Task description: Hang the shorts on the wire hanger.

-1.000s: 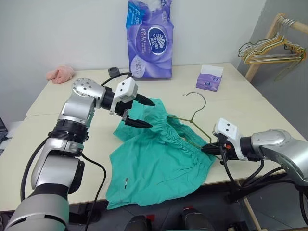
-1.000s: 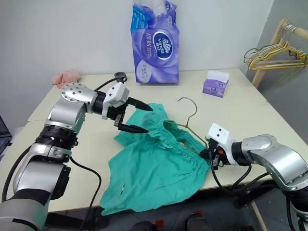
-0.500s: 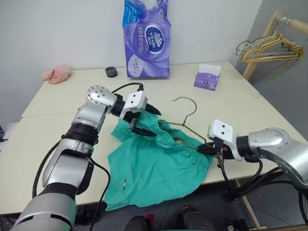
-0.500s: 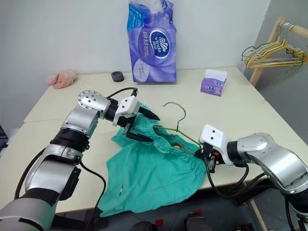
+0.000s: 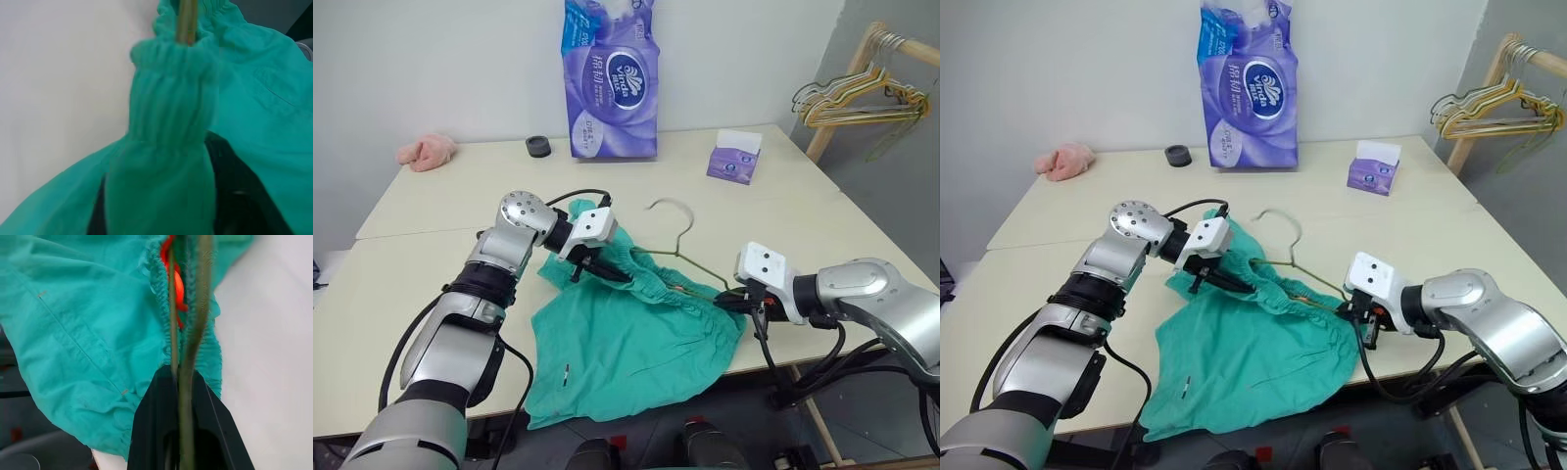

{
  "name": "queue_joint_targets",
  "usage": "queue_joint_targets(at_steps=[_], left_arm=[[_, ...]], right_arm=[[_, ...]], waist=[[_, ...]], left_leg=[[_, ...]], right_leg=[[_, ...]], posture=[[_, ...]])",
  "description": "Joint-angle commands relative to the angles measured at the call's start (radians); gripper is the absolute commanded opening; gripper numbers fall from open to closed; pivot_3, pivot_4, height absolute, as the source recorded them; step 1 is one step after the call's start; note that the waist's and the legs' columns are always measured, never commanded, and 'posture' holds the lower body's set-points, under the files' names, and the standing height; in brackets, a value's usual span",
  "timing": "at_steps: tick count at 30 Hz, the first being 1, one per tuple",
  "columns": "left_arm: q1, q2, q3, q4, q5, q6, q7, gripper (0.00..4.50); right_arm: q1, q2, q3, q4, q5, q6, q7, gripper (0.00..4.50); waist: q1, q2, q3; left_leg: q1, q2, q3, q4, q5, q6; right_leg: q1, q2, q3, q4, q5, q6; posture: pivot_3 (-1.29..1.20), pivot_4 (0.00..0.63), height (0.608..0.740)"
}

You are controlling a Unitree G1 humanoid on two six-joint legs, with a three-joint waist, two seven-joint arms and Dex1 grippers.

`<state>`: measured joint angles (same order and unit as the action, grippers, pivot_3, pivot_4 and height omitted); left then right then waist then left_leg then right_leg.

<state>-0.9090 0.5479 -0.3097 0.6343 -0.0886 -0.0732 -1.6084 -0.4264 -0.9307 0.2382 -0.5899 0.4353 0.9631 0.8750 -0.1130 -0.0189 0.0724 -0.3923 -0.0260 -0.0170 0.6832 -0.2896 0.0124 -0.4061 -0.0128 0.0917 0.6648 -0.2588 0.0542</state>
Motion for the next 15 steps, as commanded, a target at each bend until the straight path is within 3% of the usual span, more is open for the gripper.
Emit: queue_joint_targets(at_steps=[1,2,5,10,15], left_arm=[[0.008,-0.012,0.009,-0.052,-0.012,0.014,-0.003,0.38],[0.012,-0.012,0.012,-0.057,-0.012,0.019,0.003,0.11],[0.027,-0.002,0.017,-0.069,-0.008,0.027,0.013,0.03],[0.045,0.018,0.026,-0.089,-0.003,0.039,0.019,0.0],[0.061,0.045,0.036,-0.107,-0.003,0.049,0.029,0.0]], right_arm=[[-0.038,0.002,0.002,-0.05,-0.026,-0.094,0.025,0.0],[-0.037,-0.005,0.014,-0.049,-0.056,-0.128,0.026,0.0],[-0.022,-0.043,0.041,-0.037,-0.143,-0.246,0.056,0.0],[0.009,-0.113,0.017,-0.013,-0.2,-0.368,0.124,1.39],[0.04,-0.232,-0.137,0.122,-0.204,-0.412,0.171,3.1]], waist=[[0.0,0.0,0.0],[0.0,0.0,0.0],[-0.001,0.0,0.0],[0.0,0.0,0.0],[0.002,0.0,0.0]], left_leg=[[0.0,0.0,0.0,0.0,0.0,0.0],[0.0,0.0,0.0,0.0,0.0,0.0],[0.0,0.0,0.0,0.0,0.0,0.0],[0.0,0.0,0.0,0.001,0.0,0.0],[0.0,0.0,0.001,0.002,0.0,0.0]], right_leg=[[0.0,0.0,0.0,0.0,0.0,0.0],[0.0,0.0,0.0,0.0,0.0,0.0],[0.0,0.0,0.0,0.0,0.0,0.0],[0.0,0.0,-0.001,0.0,0.0,0.0],[0.0,0.0,-0.001,0.001,0.0,0.0]], posture=[[-0.15,0.031,0.74],[-0.15,0.031,0.74],[-0.15,0.032,0.74],[-0.15,0.034,0.74],[-0.14,0.037,0.74]])
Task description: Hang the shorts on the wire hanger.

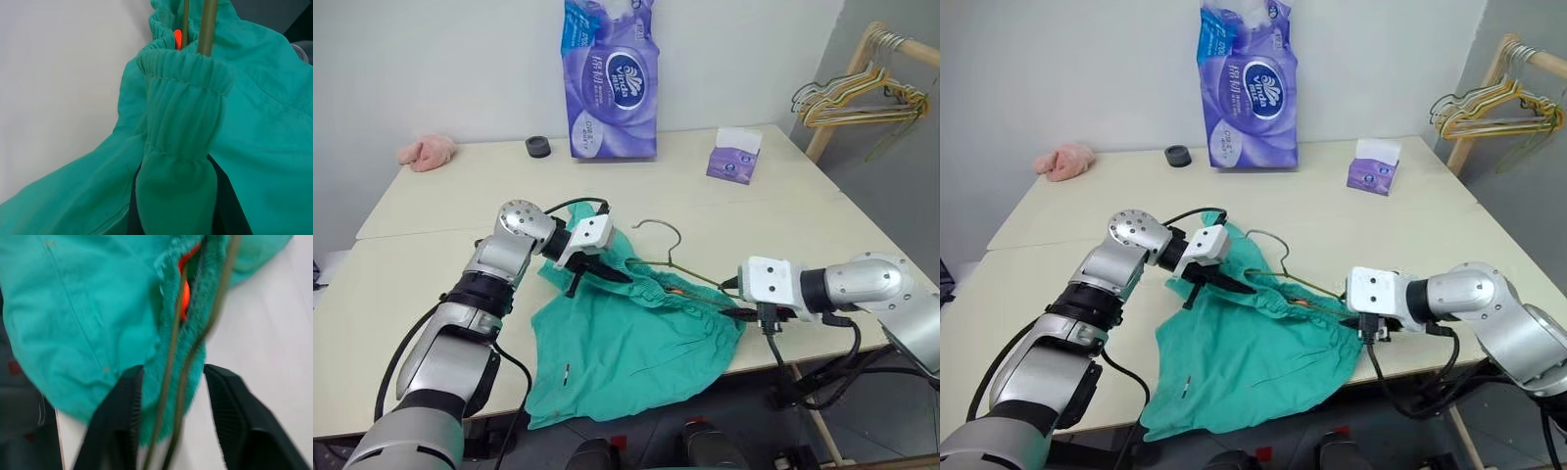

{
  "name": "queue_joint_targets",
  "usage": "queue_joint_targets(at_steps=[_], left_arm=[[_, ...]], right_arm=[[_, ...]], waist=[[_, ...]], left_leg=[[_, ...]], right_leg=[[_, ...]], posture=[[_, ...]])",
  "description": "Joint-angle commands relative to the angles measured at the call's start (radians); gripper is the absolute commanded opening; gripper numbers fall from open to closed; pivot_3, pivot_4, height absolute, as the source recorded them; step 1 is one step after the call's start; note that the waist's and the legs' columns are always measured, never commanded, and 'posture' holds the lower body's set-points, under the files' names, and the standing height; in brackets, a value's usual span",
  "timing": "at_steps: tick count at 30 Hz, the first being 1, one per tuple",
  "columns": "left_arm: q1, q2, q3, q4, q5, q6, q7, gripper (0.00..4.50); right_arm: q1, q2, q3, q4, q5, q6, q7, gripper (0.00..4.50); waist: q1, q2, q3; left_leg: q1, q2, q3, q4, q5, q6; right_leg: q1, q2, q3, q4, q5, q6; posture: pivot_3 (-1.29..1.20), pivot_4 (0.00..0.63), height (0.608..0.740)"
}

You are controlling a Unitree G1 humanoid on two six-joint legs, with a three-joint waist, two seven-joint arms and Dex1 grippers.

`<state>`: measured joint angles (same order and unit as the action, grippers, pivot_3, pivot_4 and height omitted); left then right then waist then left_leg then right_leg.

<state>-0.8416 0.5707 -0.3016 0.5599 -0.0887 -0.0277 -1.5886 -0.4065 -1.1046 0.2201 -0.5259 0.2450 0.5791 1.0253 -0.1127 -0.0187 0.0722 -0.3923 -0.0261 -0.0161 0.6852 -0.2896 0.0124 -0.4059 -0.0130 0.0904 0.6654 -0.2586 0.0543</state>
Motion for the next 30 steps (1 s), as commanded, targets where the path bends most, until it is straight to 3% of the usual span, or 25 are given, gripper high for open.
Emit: queue_joint_targets(at_steps=[1,2,7,10,13,18,30], left_arm=[[-0.005,0.026,0.028,-0.033,-0.004,0.005,0.012,0.0],[-0.005,0.029,0.029,-0.029,-0.002,0.003,0.015,0.0],[-0.001,0.04,0.03,-0.02,0.003,-0.009,0.031,0.0],[-0.001,0.041,0.031,-0.02,0.002,-0.009,0.033,0.0],[-0.007,0.039,0.032,-0.013,0.002,-0.01,0.035,0.0],[-0.018,0.031,0.03,-0.006,0.005,-0.011,0.035,0.0],[-0.027,0.025,0.032,0.001,0.005,-0.014,0.034,0.0]], right_arm=[[0.045,-0.08,-0.147,0.079,-0.014,-0.03,0.025,3.45],[0.085,-0.095,-0.198,0.109,-0.01,-0.024,0.021,3.77],[0.351,-0.011,-0.485,0.099,0.112,0.155,-0.014,3.77],[0.502,0.09,-0.561,-0.03,0.198,0.254,-0.048,3.77],[0.586,0.278,-0.535,-0.202,0.312,0.399,-0.19,3.77],[0.568,0.471,-0.468,-0.216,0.306,0.488,-0.395,3.77],[0.489,0.636,-0.376,-0.143,0.355,0.564,-0.542,3.77]], waist=[[0.004,0.0,0.0],[0.006,-0.001,0.0],[0.017,-0.001,-0.001],[0.025,-0.001,-0.001],[0.022,-0.001,-0.001],[0.022,-0.001,-0.001],[0.022,-0.001,-0.001]], left_leg=[[0.0,0.0,0.0,0.0,0.0,0.0],[0.0,0.0,0.0,0.0,0.0,0.0],[0.0,0.0,-0.001,0.0,0.0,0.0],[-0.001,0.0,-0.003,0.001,0.0,0.0],[0.001,0.001,-0.003,0.002,0.0,0.0],[0.0,0.002,-0.003,0.01,0.0,0.0],[0.0,0.001,-0.002,0.011,0.0,0.0]], right_leg=[[0.0,0.0,0.0,0.0,0.0,0.0],[0.0,0.0,0.0,0.0,0.0,0.0],[0.001,0.0,0.001,0.0,0.0,0.0],[0.001,0.001,0.001,0.001,0.0,0.0],[0.001,0.002,0.002,0.006,0.0,0.0],[0.001,0.004,0.002,0.011,-0.001,0.0],[0.0,0.005,0.002,0.011,-0.001,0.0]], posture=[[-0.14,0.037,0.74],[-0.14,0.037,0.74],[-0.13,0.038,0.74],[-0.14,0.04,0.74],[-0.14,0.041,0.74],[-0.15,0.039,0.74],[-0.14,0.036,0.74]])
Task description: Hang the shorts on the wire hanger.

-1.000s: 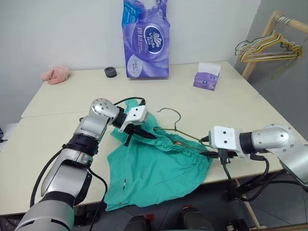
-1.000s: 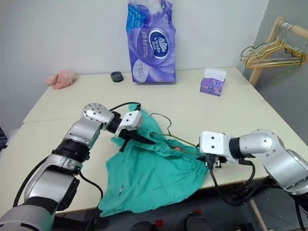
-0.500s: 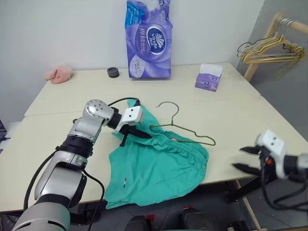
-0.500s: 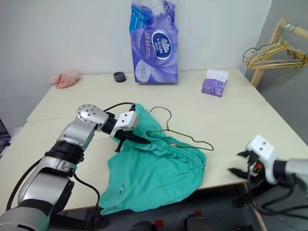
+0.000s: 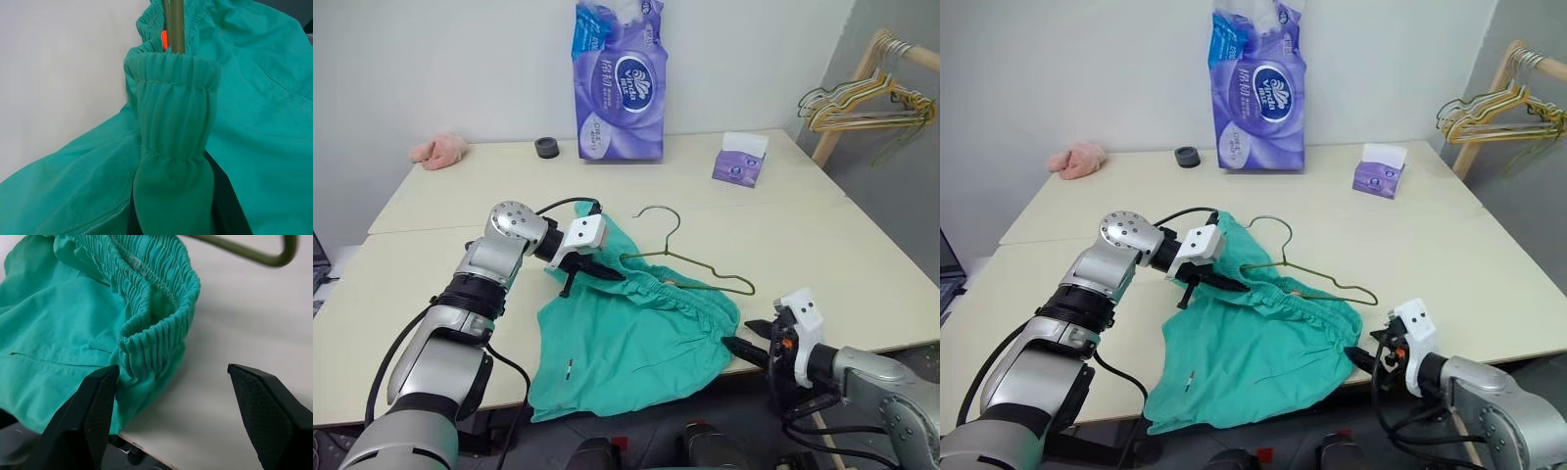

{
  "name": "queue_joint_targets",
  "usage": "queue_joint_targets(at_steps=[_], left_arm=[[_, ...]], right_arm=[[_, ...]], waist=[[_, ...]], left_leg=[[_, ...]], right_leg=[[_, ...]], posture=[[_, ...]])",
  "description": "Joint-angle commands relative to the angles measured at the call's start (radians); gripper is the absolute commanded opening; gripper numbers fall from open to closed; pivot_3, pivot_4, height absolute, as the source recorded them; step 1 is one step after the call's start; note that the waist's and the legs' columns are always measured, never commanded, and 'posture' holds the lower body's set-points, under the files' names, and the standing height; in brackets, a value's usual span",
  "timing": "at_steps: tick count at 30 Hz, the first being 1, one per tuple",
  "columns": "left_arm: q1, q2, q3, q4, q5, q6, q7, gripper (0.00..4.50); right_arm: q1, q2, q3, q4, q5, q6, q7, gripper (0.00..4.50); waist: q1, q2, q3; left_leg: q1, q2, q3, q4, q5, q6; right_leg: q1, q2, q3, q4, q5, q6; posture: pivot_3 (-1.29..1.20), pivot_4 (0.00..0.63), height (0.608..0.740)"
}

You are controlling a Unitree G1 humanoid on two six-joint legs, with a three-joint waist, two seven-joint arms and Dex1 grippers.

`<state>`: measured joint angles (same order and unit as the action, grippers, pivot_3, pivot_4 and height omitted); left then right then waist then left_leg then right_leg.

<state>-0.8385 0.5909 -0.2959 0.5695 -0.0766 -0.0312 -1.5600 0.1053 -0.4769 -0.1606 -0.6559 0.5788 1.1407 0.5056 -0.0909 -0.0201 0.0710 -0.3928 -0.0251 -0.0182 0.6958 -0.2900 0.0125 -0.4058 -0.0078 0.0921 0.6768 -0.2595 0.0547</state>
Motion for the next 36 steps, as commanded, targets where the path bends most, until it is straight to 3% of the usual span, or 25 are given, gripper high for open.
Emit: queue_joint_targets(at_steps=[1,5,12,20,36], left_arm=[[-0.029,0.006,0.028,-0.011,-0.009,-0.007,0.005,0.0],[-0.02,0.016,0.033,-0.029,-0.017,0.007,-0.001,0.0],[-0.006,0.047,0.035,-0.052,-0.032,0.041,-0.04,0.0],[0.014,0.082,-0.009,-0.053,-0.015,0.023,-0.054,0.0],[0.02,0.127,-0.038,-0.163,-0.173,0.19,-0.054,0.0]], right_arm=[[-0.029,0.013,0.019,-0.006,0.019,0.006,-0.029,3.77],[-0.05,0.023,0.037,0.024,-0.019,-0.013,-0.082,2.49],[-0.029,-0.065,-0.042,0.023,-0.005,-0.043,-0.043,0.04],[-0.033,-0.137,-0.125,0.005,0.047,-0.059,-0.005,0.04],[0.022,-0.163,-0.141,0.079,0.046,-0.077,-0.026,0.04]], waist=[[0.0,0.0,0.0],[0.001,0.0,0.0],[0.0,0.0,0.0],[-0.001,0.0,0.0],[-0.008,0.0,0.0]], left_leg=[[0.0,0.0,0.0,0.0,0.0,0.0],[0.0,0.0,0.0,0.0,0.0,0.0],[0.0,0.0,0.0,0.0,0.0,0.0],[0.0,0.0,0.001,0.0,0.0,0.0],[0.0,0.0,0.0,0.0,0.0,0.0]], right_leg=[[0.0,0.0,0.0,0.0,0.0,0.0],[0.0,0.001,0.0,0.0,0.0,0.0],[0.0,0.003,0.0,0.0,0.0,0.0],[0.0,0.003,0.0,0.0,0.0,0.001],[0.0,0.003,0.001,0.0,-0.001,0.001]], posture=[[-0.14,0.036,0.74],[-0.14,0.037,0.74],[-0.14,0.039,0.74],[-0.15,0.042,0.74],[-0.16,0.04,0.74]])
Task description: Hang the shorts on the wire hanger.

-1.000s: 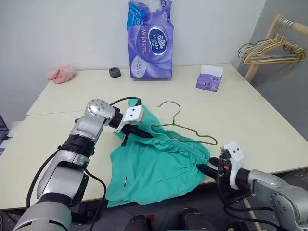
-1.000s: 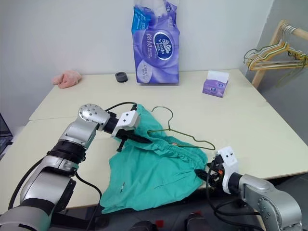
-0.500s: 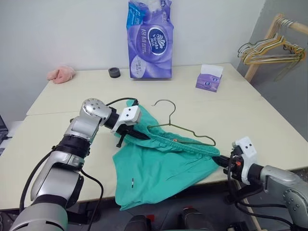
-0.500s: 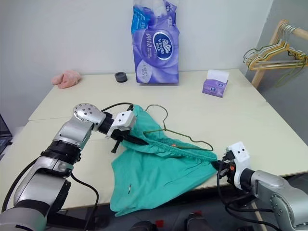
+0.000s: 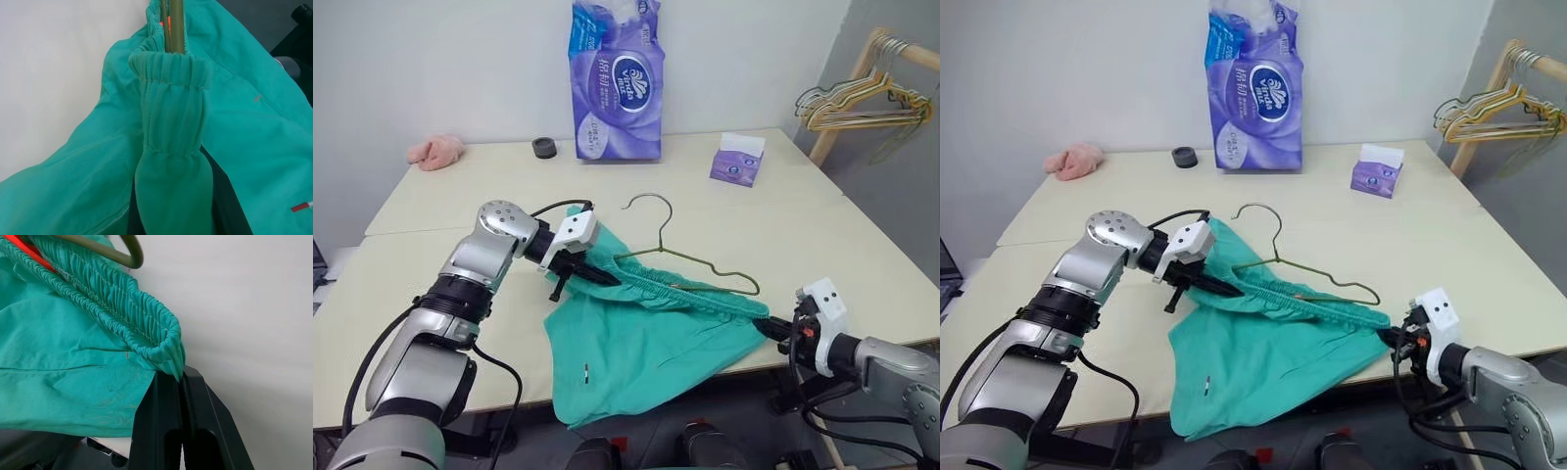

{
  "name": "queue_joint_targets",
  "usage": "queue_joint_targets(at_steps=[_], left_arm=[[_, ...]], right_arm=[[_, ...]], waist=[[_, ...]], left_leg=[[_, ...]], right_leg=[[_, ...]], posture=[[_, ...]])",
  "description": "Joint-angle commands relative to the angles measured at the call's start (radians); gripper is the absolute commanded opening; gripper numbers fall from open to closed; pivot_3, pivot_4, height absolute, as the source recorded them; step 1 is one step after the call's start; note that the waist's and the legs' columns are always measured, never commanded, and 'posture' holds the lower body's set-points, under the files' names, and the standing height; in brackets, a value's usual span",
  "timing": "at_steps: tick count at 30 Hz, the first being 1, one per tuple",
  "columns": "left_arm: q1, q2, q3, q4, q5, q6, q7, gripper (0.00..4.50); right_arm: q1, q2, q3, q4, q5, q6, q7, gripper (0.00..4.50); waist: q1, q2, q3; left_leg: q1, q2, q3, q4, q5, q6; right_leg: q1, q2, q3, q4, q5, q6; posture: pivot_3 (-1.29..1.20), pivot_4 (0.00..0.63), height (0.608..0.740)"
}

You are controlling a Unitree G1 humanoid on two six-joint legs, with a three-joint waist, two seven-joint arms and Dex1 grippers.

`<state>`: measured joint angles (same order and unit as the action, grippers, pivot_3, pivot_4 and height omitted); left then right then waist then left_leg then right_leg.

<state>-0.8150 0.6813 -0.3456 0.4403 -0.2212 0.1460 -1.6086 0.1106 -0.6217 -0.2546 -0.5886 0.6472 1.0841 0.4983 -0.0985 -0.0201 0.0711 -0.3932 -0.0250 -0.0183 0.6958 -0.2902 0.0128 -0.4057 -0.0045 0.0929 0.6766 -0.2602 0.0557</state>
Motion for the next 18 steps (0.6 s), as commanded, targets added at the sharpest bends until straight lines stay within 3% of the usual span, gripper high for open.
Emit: queue_joint_targets(at_steps=[1,11,18], left_arm=[[0.0,0.045,0.004,-0.041,-0.031,0.011,-0.006,0.0],[0.006,0.08,-0.056,-0.026,-0.007,-0.05,-0.006,0.0],[-0.01,0.041,-0.036,0.053,0.068,-0.103,0.014,0.0]], right_arm=[[0.022,-0.019,-0.052,0.016,-0.024,-0.024,-0.019,0.04],[0.013,-0.042,-0.104,0.038,-0.008,-0.035,-0.017,0.04],[-0.02,-0.09,-0.088,-0.053,0.033,-0.02,0.001,0.04]], waist=[[0.0,0.0,0.0],[-0.002,0.0,0.0],[-0.006,0.0,0.0]], left_leg=[[0.0,0.0,0.0,0.0,0.0,0.0],[0.0,0.0,0.0,0.0,0.0,0.0],[0.0,0.0,0.0,0.0,0.0,0.0]], right_leg=[[0.0,0.0,0.0,0.0,0.0,0.0],[0.0,0.0,0.001,0.0,0.0,0.0],[0.0,0.0,0.0,0.0,-0.001,0.001]], posture=[[-0.16,0.04,0.74],[-0.17,0.04,0.74],[-0.17,0.041,0.74]])
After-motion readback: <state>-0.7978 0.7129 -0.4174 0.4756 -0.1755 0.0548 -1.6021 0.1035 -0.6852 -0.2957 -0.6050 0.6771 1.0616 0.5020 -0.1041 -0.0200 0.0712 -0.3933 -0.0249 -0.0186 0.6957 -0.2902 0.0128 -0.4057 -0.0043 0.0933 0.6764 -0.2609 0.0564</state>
